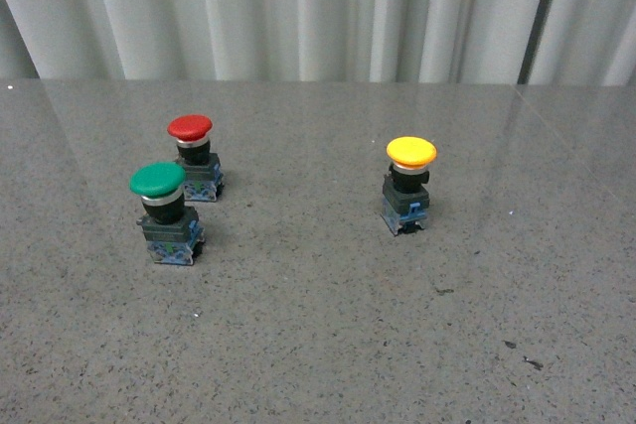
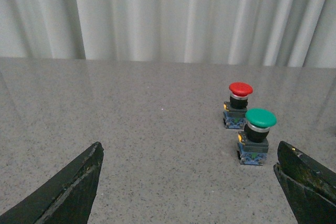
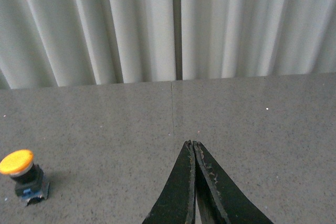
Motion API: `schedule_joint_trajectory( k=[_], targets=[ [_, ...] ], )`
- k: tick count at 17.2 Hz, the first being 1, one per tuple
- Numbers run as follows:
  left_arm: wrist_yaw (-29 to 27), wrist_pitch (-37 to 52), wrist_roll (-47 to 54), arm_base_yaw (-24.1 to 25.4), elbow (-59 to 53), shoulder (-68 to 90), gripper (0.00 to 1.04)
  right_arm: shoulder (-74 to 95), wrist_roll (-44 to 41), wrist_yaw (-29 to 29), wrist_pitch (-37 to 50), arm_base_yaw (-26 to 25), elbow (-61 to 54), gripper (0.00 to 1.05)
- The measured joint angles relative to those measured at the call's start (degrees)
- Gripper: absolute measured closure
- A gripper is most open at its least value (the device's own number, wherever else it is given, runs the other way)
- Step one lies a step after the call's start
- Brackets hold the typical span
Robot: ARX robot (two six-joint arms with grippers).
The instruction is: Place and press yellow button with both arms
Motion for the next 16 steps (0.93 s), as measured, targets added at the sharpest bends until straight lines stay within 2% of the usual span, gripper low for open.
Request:
schedule_joint_trajectory(
  k=[4,5,11,12,16],
  targets=[
    [-0.1,0.0,0.0,0.0,0.0,0.0,0.07,-9.2,-0.9,-1.5,2.6,0.5,-8.9,1.03],
    [-0.1,0.0,0.0,0.0,0.0,0.0,0.07,-11.0,-1.2,-1.6,0.9,0.5,-11.5,1.03],
    [0.0,0.0,0.0,0.0,0.0,0.0,0.07,-19.3,-1.5,-1.5,-4.7,0.5,-13.9,1.03],
    [0.0,0.0,0.0,0.0,0.0,0.0,0.07,-20.5,-1.5,-1.5,-2.9,0.5,-15.4,1.03],
    [0.0,0.0,0.0,0.0,0.0,0.0,0.07,-26.0,-1.6,-1.5,-8.4,0.5,-15.5,1.03]
  ],
)
